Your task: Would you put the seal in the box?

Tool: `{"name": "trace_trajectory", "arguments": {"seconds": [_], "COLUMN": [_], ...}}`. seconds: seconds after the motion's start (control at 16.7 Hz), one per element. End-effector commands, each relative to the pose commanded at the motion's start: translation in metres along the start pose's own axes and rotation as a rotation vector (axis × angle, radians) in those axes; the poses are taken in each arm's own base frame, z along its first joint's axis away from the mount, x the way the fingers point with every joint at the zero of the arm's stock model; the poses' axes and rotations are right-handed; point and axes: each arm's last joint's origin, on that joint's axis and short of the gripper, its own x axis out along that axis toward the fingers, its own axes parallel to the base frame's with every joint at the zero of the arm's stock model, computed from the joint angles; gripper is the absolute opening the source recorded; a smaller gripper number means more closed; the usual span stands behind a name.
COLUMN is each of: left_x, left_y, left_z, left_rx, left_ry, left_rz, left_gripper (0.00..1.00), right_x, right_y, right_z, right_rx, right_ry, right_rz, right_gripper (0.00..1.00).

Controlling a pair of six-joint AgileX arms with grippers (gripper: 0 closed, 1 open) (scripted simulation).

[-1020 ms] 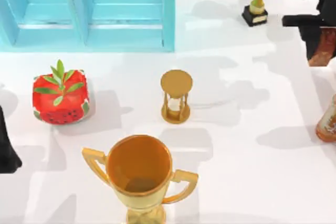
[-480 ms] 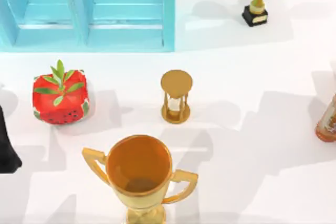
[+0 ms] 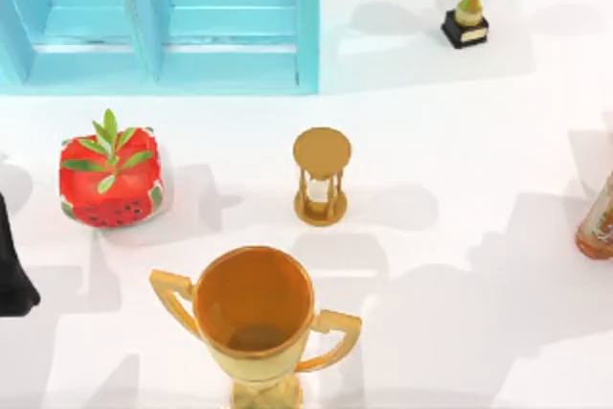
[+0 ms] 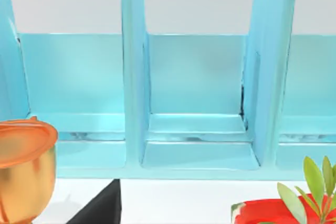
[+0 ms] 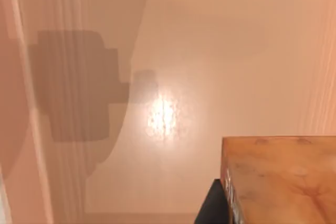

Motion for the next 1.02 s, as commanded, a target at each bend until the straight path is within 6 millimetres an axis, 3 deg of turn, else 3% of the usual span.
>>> {"name": "trace_trajectory", "arguments": {"seconds": [0.48, 0.72, 1.02], "left_x": [0.0, 0.0, 0.0], "left_y": [0.0, 0.0, 0.0], "left_z": [0.0, 0.0, 0.0], "left_rx": [0.0, 0.0, 0.0], "left_ry": [0.0, 0.0, 0.0], "left_rz": [0.0, 0.0, 0.0], "left_gripper": [1.0, 1.0, 1.0], "right_x": [0.06, 0.064, 0.064], "right_y": [0.0, 0.0, 0.0], "right_z": [-0.001, -0.001, -0.001], "right_rx": [0.001, 0.001, 0.001], "right_ry": [-0.006, -0.003, -0.003], "right_rz": [-0.002, 0.0, 0.0], "right_gripper": [0.0, 0.0, 0.38]}}
